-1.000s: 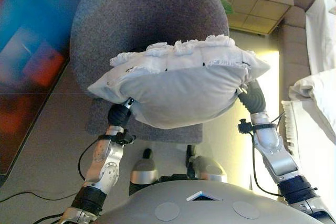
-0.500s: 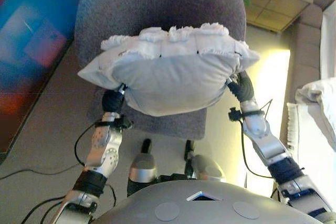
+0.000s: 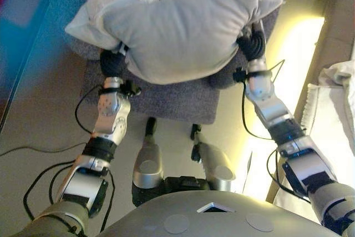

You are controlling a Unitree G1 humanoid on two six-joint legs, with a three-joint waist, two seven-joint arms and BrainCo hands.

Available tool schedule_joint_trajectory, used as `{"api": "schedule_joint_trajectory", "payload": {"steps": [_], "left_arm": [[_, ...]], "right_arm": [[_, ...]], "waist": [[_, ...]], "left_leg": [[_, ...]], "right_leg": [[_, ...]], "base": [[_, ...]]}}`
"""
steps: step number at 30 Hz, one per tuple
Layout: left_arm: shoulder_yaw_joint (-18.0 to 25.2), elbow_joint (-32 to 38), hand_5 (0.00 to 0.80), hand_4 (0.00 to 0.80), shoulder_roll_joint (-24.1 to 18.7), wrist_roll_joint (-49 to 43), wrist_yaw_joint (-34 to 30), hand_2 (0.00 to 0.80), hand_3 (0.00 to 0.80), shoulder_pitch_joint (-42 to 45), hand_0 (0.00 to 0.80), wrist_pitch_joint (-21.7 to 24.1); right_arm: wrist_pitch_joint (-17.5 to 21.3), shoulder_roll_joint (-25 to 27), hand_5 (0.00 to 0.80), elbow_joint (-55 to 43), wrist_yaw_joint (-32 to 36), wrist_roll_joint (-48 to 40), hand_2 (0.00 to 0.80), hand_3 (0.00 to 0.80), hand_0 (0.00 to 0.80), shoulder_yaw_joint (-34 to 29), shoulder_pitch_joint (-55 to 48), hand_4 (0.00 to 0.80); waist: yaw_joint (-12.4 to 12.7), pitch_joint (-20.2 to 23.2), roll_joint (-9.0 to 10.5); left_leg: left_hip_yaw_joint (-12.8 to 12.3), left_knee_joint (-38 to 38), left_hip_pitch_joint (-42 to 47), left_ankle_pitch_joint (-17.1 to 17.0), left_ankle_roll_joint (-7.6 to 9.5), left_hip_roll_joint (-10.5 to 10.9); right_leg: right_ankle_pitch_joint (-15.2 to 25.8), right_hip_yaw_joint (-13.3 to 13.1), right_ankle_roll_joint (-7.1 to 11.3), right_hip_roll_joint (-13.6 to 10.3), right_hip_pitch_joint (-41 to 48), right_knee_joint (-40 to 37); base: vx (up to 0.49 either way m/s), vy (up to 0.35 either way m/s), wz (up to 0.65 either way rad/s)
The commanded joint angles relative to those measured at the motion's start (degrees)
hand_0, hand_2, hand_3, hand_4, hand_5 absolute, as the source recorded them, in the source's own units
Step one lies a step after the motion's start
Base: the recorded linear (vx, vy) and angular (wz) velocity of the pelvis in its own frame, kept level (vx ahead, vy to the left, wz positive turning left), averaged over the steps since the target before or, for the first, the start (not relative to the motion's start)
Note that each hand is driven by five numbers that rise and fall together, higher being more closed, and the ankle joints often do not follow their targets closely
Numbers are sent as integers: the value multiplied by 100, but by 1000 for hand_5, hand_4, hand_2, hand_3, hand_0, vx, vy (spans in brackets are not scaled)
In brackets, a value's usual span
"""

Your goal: Pick up the cushion and take it to the sofa

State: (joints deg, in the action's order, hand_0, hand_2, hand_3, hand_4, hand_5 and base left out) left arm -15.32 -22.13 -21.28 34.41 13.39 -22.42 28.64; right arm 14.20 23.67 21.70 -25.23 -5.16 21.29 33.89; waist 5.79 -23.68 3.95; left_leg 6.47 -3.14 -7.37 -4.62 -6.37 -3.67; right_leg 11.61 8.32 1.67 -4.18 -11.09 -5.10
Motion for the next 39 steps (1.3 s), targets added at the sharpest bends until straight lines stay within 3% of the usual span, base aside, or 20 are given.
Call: {"api": "schedule_joint_trajectory", "payload": {"steps": [1, 5, 9, 16, 28, 29, 30, 31, 32, 39], "left_arm": [[-565, 423, 800, 800, 391, -854, -251, 800, 800, -1439, 800, 769], [-551, 245, 800, 800, 492, -943, -67, 800, 800, -1617, 800, 738], [-627, -415, 800, 800, 670, -801, 154, 800, 800, -1996, 800, 423], [-900, -1926, 800, 800, 704, -233, 290, 800, 800, -2888, 800, -55], [-1075, -3554, 800, 800, 831, -39, 574, 800, 800, -3576, 800, -847], [-1056, -3647, 599, 599, 827, 67, 570, 599, 599, -3628, 599, -949], [-1025, -3739, 135, 135, 819, 184, 569, 135, 135, -3673, 135, -1127], [-1016, -3811, 0, 0, 800, 181, 609, 0, 0, -3703, 0, -1246], [-998, -3881, 0, 0, 758, 129, 649, 0, 0, -3736, 0, -1313], [-717, -4090, 0, 0, 193, 511, 1003, 0, 0, -3787, 0, -1334]], "right_arm": [[500, -398, 800, -438, 145, 74, 800, 800, 800, 600, 1318, 800], [381, -399, 800, -108, 228, -233, 800, 800, 800, 650, 1712, 800], [178, -486, 800, 527, 273, -693, 800, 800, 800, 772, 2144, 800], [-349, -745, 800, 1615, 291, -1616, 800, 800, 800, 923, 2569, 800], [-1152, -597, 800, 3202, 465, -2166, 800, 800, 800, 871, 3023, 800], [-1194, -572, 800, 3291, 487, -2258, 800, 800, 800, 857, 3087, 800], [-1173, -560, 678, 3373, 457, -2334, 678, 678, 678, 816, 3132, 678], [-1148, -537, 270, 3390, 443, -2386, 270, 270, 270, 790, 3161, 270], [-1158, -489, 0, 3390, 452, -2429, 0, 0, 0, 746, 3192, 0], [-1070, 8, 0, 3155, 154, -2712, 0, 0, 0, 585, 3284, 0]], "waist": [[26, -58, 97], [78, -146, 56], [79, -294, 1], [-108, -563, -87], [-390, -612, -249], [-401, -612, -257], [-411, -612, -272], [-426, -612, -283], [-439, -612, -295], [-510, -612, -427]], "left_leg": [[-199, 92, -343, 482, 382, 434], [-169, 129, -489, 448, 356, 481], [-169, 211, -722, 357, 331, 535], [-324, 362, -1091, 200, 303, 562], [-552, 391, -1708, -72, 237, 558], [-556, 388, -1737, -82, 230, 554], [-562, 382, -1763, -96, 226, 553], [-570, 385, -1783, -104, 223, 557], [-580, 385, -1798, -113, 217, 557], [-645, 420, -1802, -137, 176, 553]], "right_leg": [[-946, -156, 485, -102, 345, 190], [-942, -101, 480, -133, 173, 268], [-915, -44, 471, -171, -139, 451], [-824, -95, 475, -214, -688, 758], [-646, -256, 479, -203, -1487, 934], [-636, -259, 481, -204, -1529, 942], [-629, -259, 484, -201, -1568, 951], [-626, -261, 488, -197, -1597, 963], [-618, -254, 491, -199, -1621, 968], [-615, -230, 509, -228, -1681, 1031]], "base": [[-44, 2, 7], [-20, 10, 9], [-52, 41, 5], [-54, 90, 7], [5, 65, -2], [0, 0, 0], [0, 0, 0], [0, 0, 0], [25, 3, 5], [27, 8, -4]]}}
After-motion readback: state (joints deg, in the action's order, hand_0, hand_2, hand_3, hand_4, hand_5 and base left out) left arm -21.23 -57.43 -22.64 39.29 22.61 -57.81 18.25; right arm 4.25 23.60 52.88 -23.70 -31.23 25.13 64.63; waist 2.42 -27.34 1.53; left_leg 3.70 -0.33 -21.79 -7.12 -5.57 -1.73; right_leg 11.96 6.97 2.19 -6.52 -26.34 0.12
